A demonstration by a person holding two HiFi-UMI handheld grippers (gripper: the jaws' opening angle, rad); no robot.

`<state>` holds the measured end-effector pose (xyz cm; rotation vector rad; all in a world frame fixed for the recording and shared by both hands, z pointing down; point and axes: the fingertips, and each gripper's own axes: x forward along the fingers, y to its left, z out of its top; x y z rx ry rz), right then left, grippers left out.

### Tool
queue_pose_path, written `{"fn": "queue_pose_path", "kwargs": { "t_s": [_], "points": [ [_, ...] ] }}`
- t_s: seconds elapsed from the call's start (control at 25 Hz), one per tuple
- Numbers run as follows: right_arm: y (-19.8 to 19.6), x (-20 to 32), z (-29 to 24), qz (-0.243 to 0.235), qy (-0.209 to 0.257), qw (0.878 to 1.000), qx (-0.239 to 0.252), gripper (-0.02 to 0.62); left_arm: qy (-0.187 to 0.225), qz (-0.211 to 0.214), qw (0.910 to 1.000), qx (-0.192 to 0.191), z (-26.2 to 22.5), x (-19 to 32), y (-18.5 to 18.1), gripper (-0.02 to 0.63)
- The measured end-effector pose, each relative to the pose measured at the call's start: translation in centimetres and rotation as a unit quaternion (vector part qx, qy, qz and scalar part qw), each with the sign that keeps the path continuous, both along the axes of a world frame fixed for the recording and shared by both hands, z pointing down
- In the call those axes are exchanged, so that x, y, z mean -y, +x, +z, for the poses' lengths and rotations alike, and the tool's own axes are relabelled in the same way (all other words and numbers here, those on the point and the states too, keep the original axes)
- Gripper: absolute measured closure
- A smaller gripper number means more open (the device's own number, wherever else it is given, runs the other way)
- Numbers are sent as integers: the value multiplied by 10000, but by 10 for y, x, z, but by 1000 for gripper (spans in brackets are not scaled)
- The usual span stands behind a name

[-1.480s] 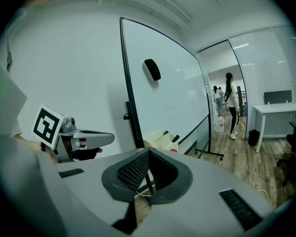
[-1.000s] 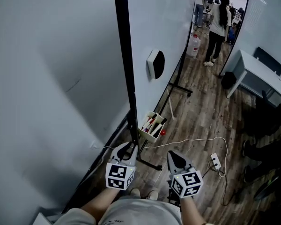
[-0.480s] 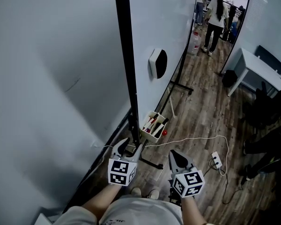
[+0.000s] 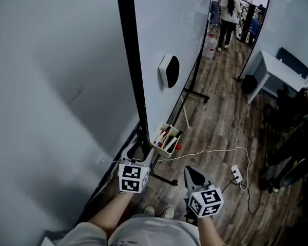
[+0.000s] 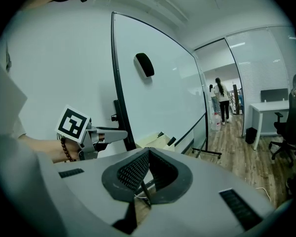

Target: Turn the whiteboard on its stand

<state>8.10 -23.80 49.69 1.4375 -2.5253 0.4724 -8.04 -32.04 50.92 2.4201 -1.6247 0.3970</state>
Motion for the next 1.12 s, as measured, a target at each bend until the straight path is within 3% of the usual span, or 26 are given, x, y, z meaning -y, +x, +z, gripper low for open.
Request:
{"fn": "queue_pose_path", "kwargs": {
  "t_s": [0.76,0.92,1.12],
  "points": [
    [10,-10,1,150,-56,9999,-12,589,-38,149,9997,173,1,30,8,367],
    [10,-12,3,188,-77,9998,-11,589,44,200,9997,149,2,30,11,413],
    [10,-18,3,225,-93,9997,-11,589,27,179,9997,155,1,30,11,416]
  ]
}}
